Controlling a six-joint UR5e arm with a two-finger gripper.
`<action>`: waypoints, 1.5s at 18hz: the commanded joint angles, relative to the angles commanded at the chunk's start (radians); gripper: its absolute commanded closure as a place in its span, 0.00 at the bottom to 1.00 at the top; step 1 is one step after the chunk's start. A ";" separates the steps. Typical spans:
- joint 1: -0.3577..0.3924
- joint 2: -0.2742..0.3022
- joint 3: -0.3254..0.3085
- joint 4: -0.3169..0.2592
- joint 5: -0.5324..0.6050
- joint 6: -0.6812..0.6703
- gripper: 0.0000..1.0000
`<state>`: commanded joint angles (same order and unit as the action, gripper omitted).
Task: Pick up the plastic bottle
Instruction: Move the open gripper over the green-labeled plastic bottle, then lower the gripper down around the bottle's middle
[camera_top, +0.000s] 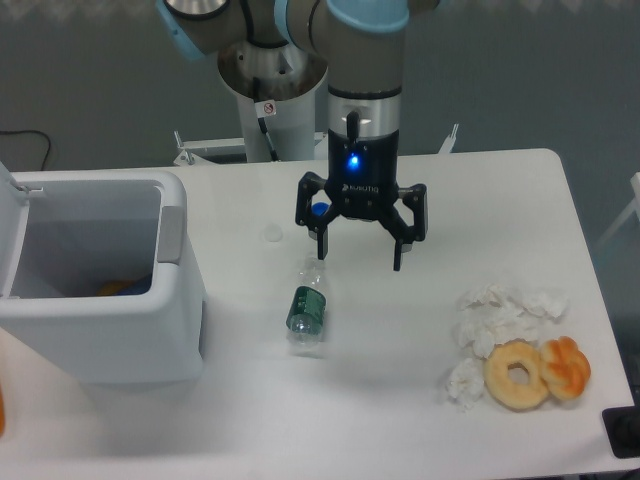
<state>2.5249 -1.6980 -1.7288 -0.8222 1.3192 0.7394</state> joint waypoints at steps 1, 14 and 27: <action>0.000 -0.003 -0.006 -0.002 0.000 0.003 0.00; -0.017 -0.089 -0.043 -0.006 0.023 -0.005 0.00; -0.020 -0.124 -0.066 -0.011 0.021 -0.034 0.00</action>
<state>2.5050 -1.8223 -1.7947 -0.8330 1.3407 0.7056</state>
